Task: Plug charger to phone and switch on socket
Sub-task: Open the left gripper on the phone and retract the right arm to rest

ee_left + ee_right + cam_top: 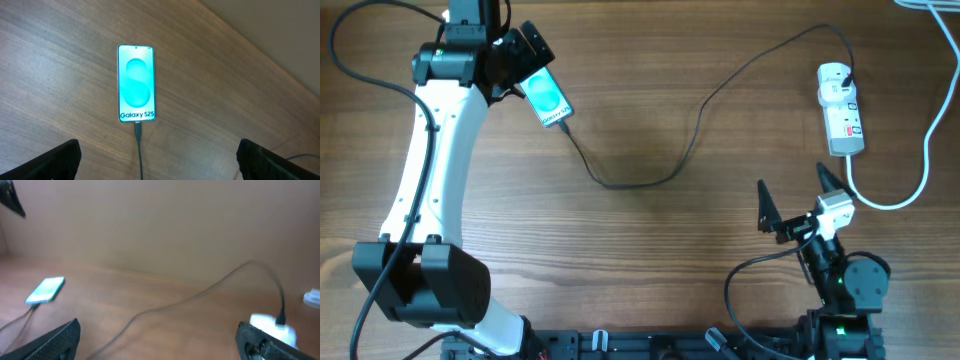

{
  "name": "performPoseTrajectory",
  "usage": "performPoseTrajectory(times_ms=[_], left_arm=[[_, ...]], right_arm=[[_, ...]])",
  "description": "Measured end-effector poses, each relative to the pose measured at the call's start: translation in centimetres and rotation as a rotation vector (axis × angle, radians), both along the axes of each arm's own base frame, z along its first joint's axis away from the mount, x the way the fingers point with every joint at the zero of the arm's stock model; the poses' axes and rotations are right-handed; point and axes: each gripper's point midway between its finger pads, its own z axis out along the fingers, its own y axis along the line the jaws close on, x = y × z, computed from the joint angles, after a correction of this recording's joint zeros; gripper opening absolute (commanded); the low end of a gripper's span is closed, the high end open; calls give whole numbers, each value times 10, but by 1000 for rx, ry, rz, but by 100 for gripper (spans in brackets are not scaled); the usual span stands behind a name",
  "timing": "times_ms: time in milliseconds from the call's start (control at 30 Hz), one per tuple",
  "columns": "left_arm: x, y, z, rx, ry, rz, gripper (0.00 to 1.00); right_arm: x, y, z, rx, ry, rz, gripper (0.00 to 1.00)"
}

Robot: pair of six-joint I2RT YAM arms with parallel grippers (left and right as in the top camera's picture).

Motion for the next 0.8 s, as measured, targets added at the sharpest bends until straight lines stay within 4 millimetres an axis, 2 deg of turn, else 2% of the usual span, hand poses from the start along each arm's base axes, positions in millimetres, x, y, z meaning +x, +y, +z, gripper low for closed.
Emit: performPoseTrajectory(times_ms=[33,133,233,800], left_arm=[[0,0,0,0,0,0,100],[0,0,0,0,0,0,100],[0,0,0,0,1,0,100],[0,0,0,0,1,0,100]], right_arm=[[-3,0,-13,2,53,-2,100],[-11,-1,-23,5,91,-6,100],[-15,-1,-7,3,21,-6,100],[-15,-1,-8,3,21,-6,100]])
